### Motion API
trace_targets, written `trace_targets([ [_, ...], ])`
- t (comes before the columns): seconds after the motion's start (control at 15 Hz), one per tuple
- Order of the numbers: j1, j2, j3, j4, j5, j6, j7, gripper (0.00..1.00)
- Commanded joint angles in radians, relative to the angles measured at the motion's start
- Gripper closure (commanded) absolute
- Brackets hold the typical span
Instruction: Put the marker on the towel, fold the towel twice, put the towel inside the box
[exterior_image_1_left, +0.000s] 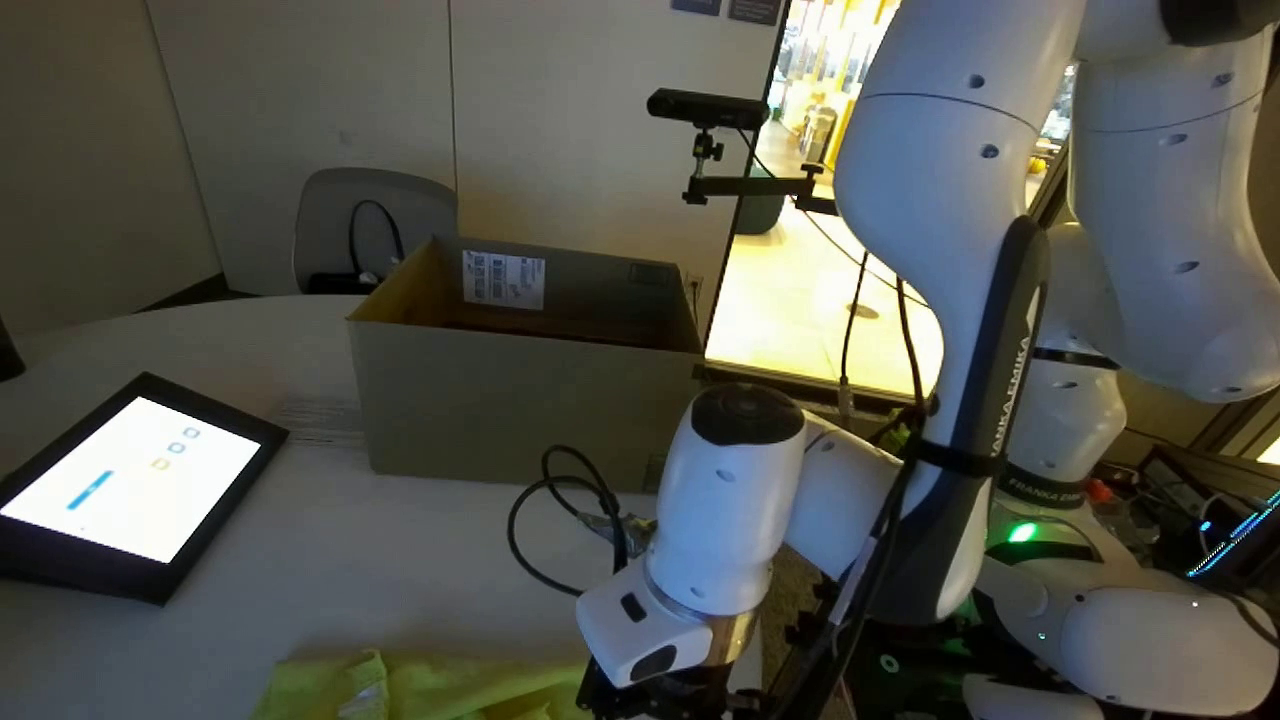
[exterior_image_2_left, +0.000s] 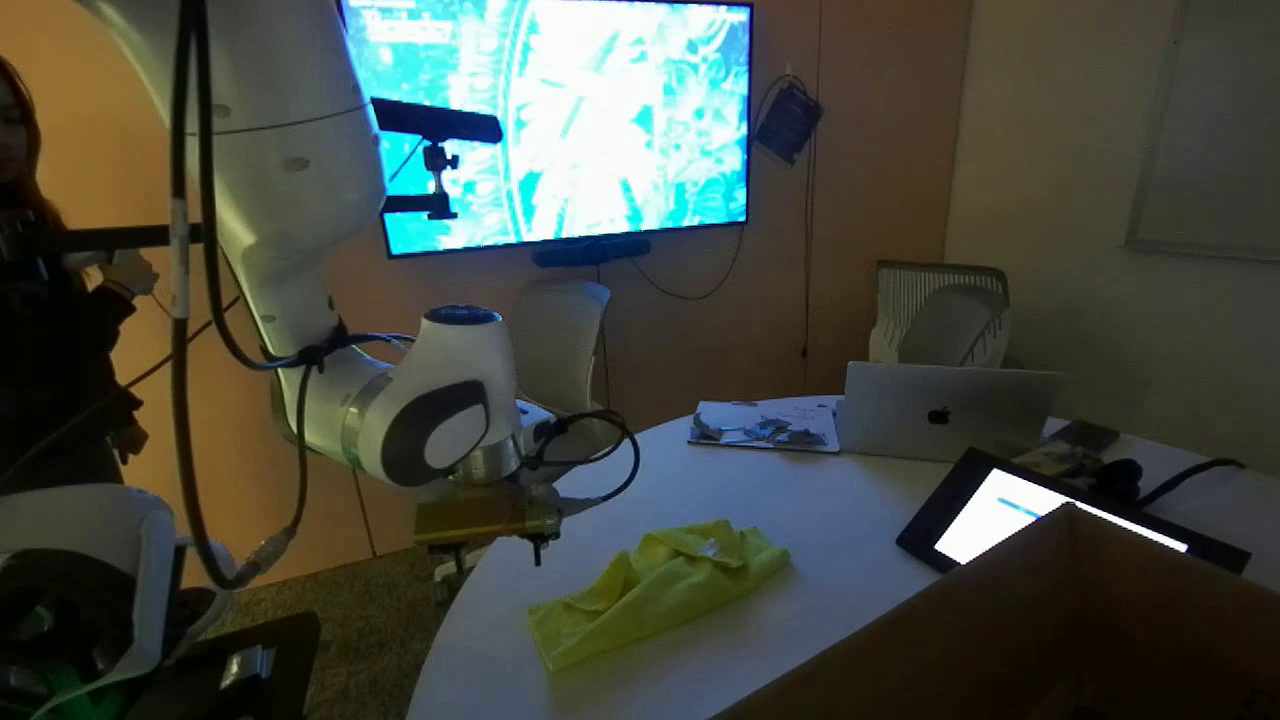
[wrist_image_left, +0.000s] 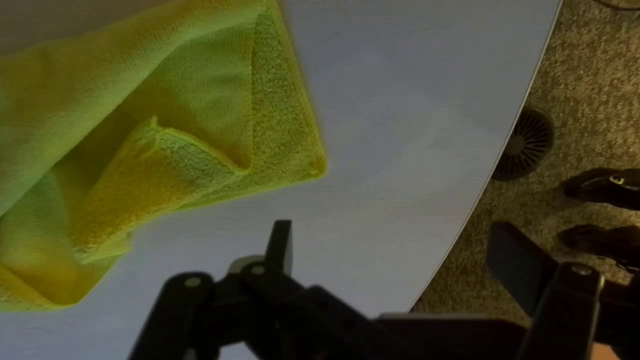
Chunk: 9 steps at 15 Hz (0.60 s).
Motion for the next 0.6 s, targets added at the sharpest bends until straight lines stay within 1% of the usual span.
trace_targets([
  [0.0,0.051,0.055,-0.059,0.037,-0.053,0.058,0.051,0.0],
  [0.33,0.109,0.108,-0.14,0.075,-0.096,0.094,0.103,0.0],
  [0.53,0.133,0.136,-0.178,0.099,-0.112,0.087,0.136,0.0],
])
